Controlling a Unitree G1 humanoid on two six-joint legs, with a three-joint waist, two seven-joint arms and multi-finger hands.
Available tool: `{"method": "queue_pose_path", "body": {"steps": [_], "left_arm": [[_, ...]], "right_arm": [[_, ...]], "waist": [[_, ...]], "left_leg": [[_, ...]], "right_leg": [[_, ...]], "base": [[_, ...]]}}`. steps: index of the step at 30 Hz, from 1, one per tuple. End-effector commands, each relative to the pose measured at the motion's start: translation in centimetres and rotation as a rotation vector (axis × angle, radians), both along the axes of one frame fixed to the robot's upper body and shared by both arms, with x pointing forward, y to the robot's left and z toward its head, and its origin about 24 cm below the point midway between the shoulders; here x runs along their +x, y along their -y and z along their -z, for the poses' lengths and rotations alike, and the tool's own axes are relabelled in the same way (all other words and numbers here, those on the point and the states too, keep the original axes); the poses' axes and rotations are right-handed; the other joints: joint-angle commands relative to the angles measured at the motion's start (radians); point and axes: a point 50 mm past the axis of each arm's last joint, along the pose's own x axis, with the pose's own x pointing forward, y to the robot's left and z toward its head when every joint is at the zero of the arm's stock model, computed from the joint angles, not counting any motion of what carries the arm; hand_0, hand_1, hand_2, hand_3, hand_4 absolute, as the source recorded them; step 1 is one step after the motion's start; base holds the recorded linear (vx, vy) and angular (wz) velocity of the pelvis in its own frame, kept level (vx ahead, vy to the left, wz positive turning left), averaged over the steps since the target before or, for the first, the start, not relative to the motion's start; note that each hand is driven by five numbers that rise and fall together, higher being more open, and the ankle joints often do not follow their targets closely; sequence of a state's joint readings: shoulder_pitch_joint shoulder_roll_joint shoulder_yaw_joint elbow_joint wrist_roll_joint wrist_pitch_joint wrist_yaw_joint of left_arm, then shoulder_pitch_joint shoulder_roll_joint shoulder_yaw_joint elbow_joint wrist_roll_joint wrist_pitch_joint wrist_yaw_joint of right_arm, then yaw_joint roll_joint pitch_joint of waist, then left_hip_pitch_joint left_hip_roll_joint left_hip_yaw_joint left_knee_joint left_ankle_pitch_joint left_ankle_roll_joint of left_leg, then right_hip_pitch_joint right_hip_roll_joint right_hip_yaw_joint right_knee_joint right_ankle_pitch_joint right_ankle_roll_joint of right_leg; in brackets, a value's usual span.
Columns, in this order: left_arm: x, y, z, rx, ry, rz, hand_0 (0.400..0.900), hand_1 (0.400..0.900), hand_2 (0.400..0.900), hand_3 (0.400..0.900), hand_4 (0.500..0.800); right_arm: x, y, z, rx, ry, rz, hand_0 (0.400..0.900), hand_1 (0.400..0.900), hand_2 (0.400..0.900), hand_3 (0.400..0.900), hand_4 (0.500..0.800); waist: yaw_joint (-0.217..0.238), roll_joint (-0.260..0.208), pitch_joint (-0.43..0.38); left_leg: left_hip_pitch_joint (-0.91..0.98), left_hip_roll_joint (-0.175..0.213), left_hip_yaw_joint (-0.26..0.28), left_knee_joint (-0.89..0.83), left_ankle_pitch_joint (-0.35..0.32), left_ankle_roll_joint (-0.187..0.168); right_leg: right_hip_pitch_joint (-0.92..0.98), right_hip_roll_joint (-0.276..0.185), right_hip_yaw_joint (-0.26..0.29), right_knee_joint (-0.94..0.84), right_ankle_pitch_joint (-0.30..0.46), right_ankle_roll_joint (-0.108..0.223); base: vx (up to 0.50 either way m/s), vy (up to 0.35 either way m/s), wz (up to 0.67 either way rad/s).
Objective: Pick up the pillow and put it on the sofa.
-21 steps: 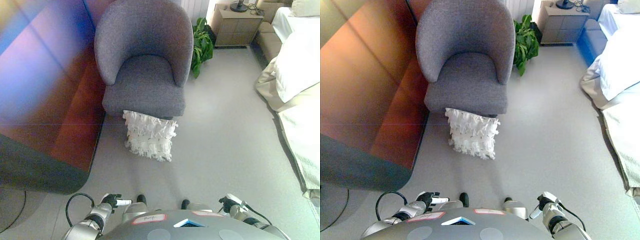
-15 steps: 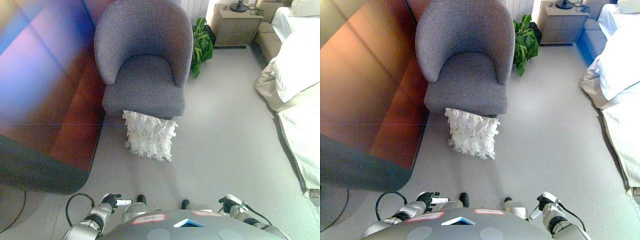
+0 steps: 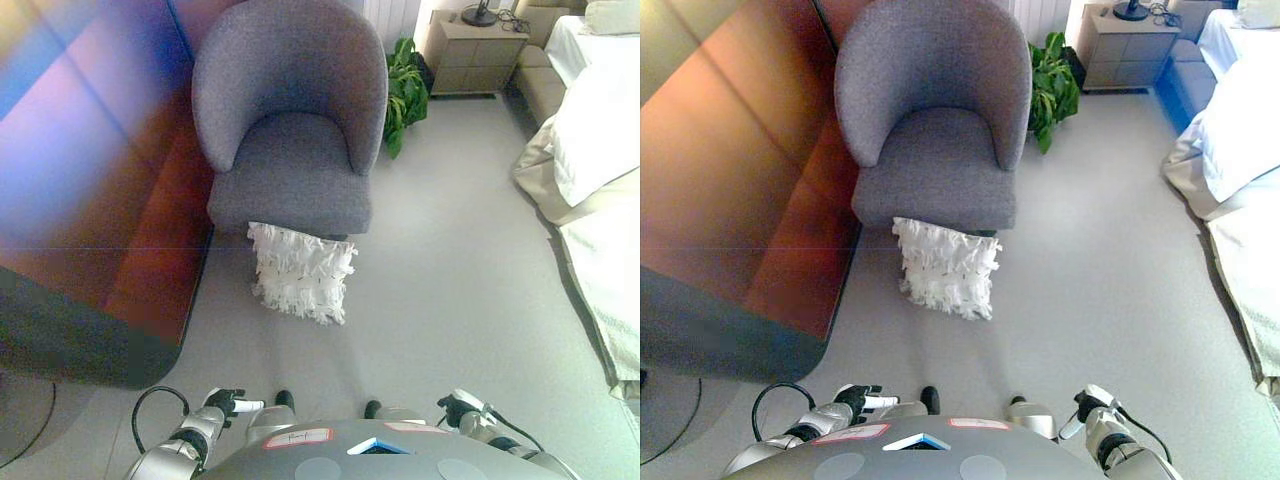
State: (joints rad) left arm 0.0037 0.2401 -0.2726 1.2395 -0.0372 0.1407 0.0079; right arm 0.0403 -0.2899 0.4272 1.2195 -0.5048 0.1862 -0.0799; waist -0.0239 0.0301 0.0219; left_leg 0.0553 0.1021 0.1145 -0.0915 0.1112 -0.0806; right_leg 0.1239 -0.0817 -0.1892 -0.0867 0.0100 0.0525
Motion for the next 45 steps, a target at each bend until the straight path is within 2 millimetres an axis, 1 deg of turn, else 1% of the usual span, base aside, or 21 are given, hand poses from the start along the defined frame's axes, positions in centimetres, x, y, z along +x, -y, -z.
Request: {"method": "queue_pose_path", "body": {"steps": [1, 9, 15, 18, 19, 20, 22, 24, 26, 28, 30, 32, 35, 36, 37, 39, 40, 42, 43, 44, 45], "left_arm": [[0.4, -1.2, -0.3, 0.048, -0.028, 0.034, 0.9, 0.9, 0.9, 0.9, 0.8], [0.5, -1.1, -0.3, 0.039, -0.026, 0.033, 0.9, 0.9, 0.9, 0.9, 0.8], [1.2, -0.9, -0.3, 0.03, -0.004, 0.009, 0.9, 0.9, 0.9, 0.9, 0.8], [1.6, -1.3, -0.5, 0.035, 0.01, -0.009, 0.9, 0.9, 0.9, 0.9, 0.8], [1.7, -1.6, -0.6, 0.043, 0.01, -0.016, 0.9, 0.9, 0.9, 0.9, 0.8], [1.6, -1.8, -0.6, 0.052, 0.005, -0.018, 0.9, 0.9, 0.9, 0.9, 0.8], [1.2, -2.3, -0.7, 0.066, -0.008, -0.019, 0.9, 0.9, 0.9, 0.9, 0.8], [1.3, -2.5, -0.8, 0.069, -0.011, -0.015, 0.9, 0.9, 0.9, 0.9, 0.8], [1.9, -2.7, -0.9, 0.072, 0.001, 0.003, 0.9, 0.9, 0.9, 0.9, 0.8], [2.5, -2.8, -1.1, 0.079, 0.015, 0.023, 0.9, 0.9, 0.9, 0.9, 0.8], [2.4, -2.9, -1.1, 0.084, 0.014, 0.036, 0.9, 0.9, 0.9, 0.9, 0.8], [1.7, -3.3, -1.1, 0.09, 0.005, 0.06, 0.9, 0.9, 0.9, 0.9, 0.8], [1.4, -3.8, -1.2, 0.099, 0.002, 0.102, 0.9, 0.9, 0.9, 0.9, 0.8], [1.3, -3.8, -1.2, 0.1, 0.002, 0.103, 0.9, 0.9, 0.9, 0.9, 0.8], [1.2, -3.8, -1.1, 0.102, 0.003, 0.102, 0.9, 0.9, 0.9, 0.9, 0.8], [0.5, -3.6, -1.0, 0.105, -0.001, 0.093, 0.9, 0.9, 0.9, 0.9, 0.8], [0.1, -3.5, -0.9, 0.106, 0.0, 0.071, 0.9, 0.9, 0.9, 0.9, 0.8], [-0.5, -3.6, -0.8, 0.097, 0.012, -0.003, 0.9, 0.9, 0.9, 0.9, 0.8], [-0.3, -3.5, -0.8, 0.083, 0.019, 0.007, 0.9, 0.9, 0.9, 0.9, 0.8], [-0.1, -3.4, -0.9, 0.076, 0.028, 0.006, 0.9, 0.9, 0.9, 0.9, 0.8], [0.3, -3.0, -0.8, 0.055, 0.045, -0.006, 0.9, 0.9, 0.9, 0.9, 0.8]], "right_arm": [[2.5, 1.0, -0.6, -0.059, 0.046, -0.009, 0.9, 0.9, 0.9, 0.9, 0.8], [2.6, 1.2, -0.7, -0.064, 0.051, -0.015, 0.9, 0.9, 0.9, 0.9, 0.8], [3.9, 1.2, -1.0, -0.071, 0.082, -0.032, 0.9, 0.9, 0.9, 0.9, 0.8], [4.5, 1.1, -1.1, -0.064, 0.098, -0.033, 0.9, 0.9, 0.9, 0.9, 0.8], [4.8, 1.0, -1.2, -0.059, 0.104, -0.032, 0.9, 0.9, 0.9, 0.9, 0.8], [4.9, 1.0, -1.2, -0.052, 0.109, -0.031, 0.9, 0.9, 0.9, 0.9, 0.8], [4.6, 1.1, -1.1, -0.036, 0.122, 0.01, 0.9, 0.9, 0.9, 0.9, 0.8], [4.4, 1.2, -1.1, -0.031, 0.127, 0.055, 0.9, 0.9, 0.9, 0.9, 0.8], [4.5, 1.5, -1.2, -0.035, 0.139, 0.104, 0.9, 0.9, 0.9, 0.9, 0.8], [4.5, 1.6, -1.2, -0.03, 0.148, 0.152, 0.9, 0.9, 0.9, 0.9, 0.8], [4.2, 1.7, -1.2, -0.026, 0.142, 0.183, 0.9, 0.9, 0.9, 0.9, 0.8], [3.2, 1.8, -1.0, -0.01, 0.128, 0.24, 0.9, 0.9, 0.9, 0.9, 0.8], [2.1, 1.9, -0.8, 0.003, 0.11, 0.284, 0.9, 0.9, 0.9, 0.9, 0.8], [1.8, 1.9, -0.8, 0.002, 0.105, 0.288, 0.9, 0.9, 0.9, 0.9, 0.8], [1.7, 1.9, -0.8, 0.002, 0.102, 0.286, 0.9, 0.9, 0.9, 0.9, 0.8], [1.9, 2.2, -0.9, -0.003, 0.104, 0.256, 0.9, 0.9, 0.9, 0.9, 0.8], [2.0, 2.3, -0.9, -0.004, 0.104, 0.24, 0.9, 0.9, 0.9, 0.9, 0.8], [2.7, 2.3, -1.1, -0.005, 0.123, 0.198, 0.9, 0.9, 0.9, 0.9, 0.8], [3.3, 2.5, -1.4, -0.003, 0.141, 0.173, 0.9, 0.9, 0.9, 0.9, 0.8], [3.5, 2.7, -1.5, -0.003, 0.145, 0.173, 0.9, 0.9, 0.9, 0.9, 0.8], [4.0, 3.0, -1.7, -0.002, 0.163, 0.169, 0.9, 0.9, 0.9, 0.9, 0.8]], "waist": [[0.015, -0.029, 0.047], [0.021, -0.029, 0.058], [0.038, -0.041, 0.086], [0.051, -0.049, 0.102], [0.056, -0.052, 0.109], [0.058, -0.046, 0.114], [0.043, -0.04, 0.128], [0.027, -0.053, 0.14], [0.013, -0.067, 0.15], [-0.009, -0.081, 0.162], [-0.021, -0.081, 0.168], [-0.03, -0.097, 0.169], [-0.043, -0.119, 0.181], [-0.05, -0.122, 0.184], [-0.052, -0.123, 0.185], [-0.072, -0.114, 0.17], [-0.077, -0.109, 0.163], [-0.095, -0.093, 0.135], [-0.094, -0.088, 0.119], [-0.097, -0.091, 0.112], [-0.084, -0.093, 0.113]], "left_leg": [[0.057, -0.06, 0.037, 0.004, -0.15, 0.051], [0.057, -0.069, 0.034, 0.018, -0.157, 0.061], [0.016, -0.089, 0.032, 0.109, -0.193, 0.091], [-0.017, -0.105, 0.021, 0.165, -0.215, 0.12], [-0.029, -0.113, 0.016, 0.183, -0.224, 0.132], [-0.035, -0.114, 0.009, 0.192, -0.232, 0.146], [-0.026, -0.116, -0.016, 0.197, -0.242, 0.151], [-0.007, -0.126, -0.03, 0.199, -0.256, 0.145], [0.006, -0.133, -0.055, 0.2, -0.274, 0.129], [0.022, -0.134, -0.082, 0.205, -0.308, 0.11], [0.049, -0.12, -0.102, 0.222, -0.346, 0.098], [0.092, -0.094, -0.109, 0.259, -0.397, 0.079], [0.161, -0.015, -0.117, 0.327, -0.476, 0.043], [0.187, 0.011, -0.121, 0.343, -0.5, 0.032], [0.2, 0.028, -0.119, 0.351, -0.506, 0.025], [0.232, 0.094, -0.12, 0.367, -0.455, 0.003], [0.254, 0.113, -0.11, 0.372, -0.421, -0.01], [0.328, 0.174, -0.071, 0.355, -0.282, -0.046], [0.298, 0.219, -0.046, 0.417, -0.179, -0.055], [0.279, 0.225, -0.047, 0.437, -0.15, -0.054], [0.218, 0.189, -0.066, 0.516, -0.163, -0.026]], "right_leg": [[-0.026, -0.04, 0.005, 0.025, -0.005, 0.07], [-0.033, -0.053, 0.01, 0.047, -0.01, 0.072], [-0.07, -0.092, 0.017, 0.136, -0.03, 0.081], [-0.102, -0.112, 0.029, 0.26, -0.051, 0.085], [-0.124, -0.12, 0.035, 0.331, -0.04, 0.082], [-0.154, -0.121, 0.049, 0.456, -0.022, 0.077], [-0.255, -0.116, 0.076, 0.58, 0.044, 0.069], [-0.3, -0.145, 0.084, 0.515, 0.09, 0.071], [-0.329, -0.182, 0.088, 0.335, 0.114, 0.078], [-0.378, -0.221, 0.117, 0.155, 0.19, 0.121], [-0.382, -0.24, 0.121, 0.046, 0.234, 0.146], [-0.402, -0.285, 0.108, -0.001, 0.268, 0.167], [-0.432, -0.334, 0.08, 0.01, 0.309, 0.18], [-0.437, -0.334, 0.075, 0.028, 0.317, 0.178], [-0.439, -0.328, 0.072, 0.045, 0.312, 0.176], [-0.465, -0.3, 0.135, 0.151, 0.279, 0.164], [-0.48, -0.286, 0.147, 0.21, 0.268, 0.163], [-0.53, -0.246, 0.127, 0.318, 0.234, 0.153], [-0.516, -0.219, 0.098, 0.329, 0.192, 0.13], [-0.507, -0.211, 0.097, 0.319, 0.182, 0.119], [-0.464, -0.181, 0.088, 0.295, 0.15, 0.092]], "base": [[0.04, 0.025, -0.01], [0.05, 0.056, -0.04], [0.06, 0.139, -0.03], [0.09, 0.158, -0.01], [0.11, 0.161, 0.0], [0.14, 0.167, 0.11], [0.21, 0.107, 0.37], [0.29, -0.047, 0.56], [0.35, -0.238, 0.66], [0.43, -0.319, 0.69], [0.52, -0.302, 0.53], [0.7, -0.459, 0.52], [0.66, -0.533, 0.44], [0.62, -0.551, 0.31], [0.59, -0.543, 0.27], [0.58, -0.523, 0.22], [0.48, -0.399, 0.04], [0.48, -0.395, -0.01], [0.44, -0.399, 0.06], [0.52, -0.469, -0.04], [0.45, -0.408, -0.15]]}}
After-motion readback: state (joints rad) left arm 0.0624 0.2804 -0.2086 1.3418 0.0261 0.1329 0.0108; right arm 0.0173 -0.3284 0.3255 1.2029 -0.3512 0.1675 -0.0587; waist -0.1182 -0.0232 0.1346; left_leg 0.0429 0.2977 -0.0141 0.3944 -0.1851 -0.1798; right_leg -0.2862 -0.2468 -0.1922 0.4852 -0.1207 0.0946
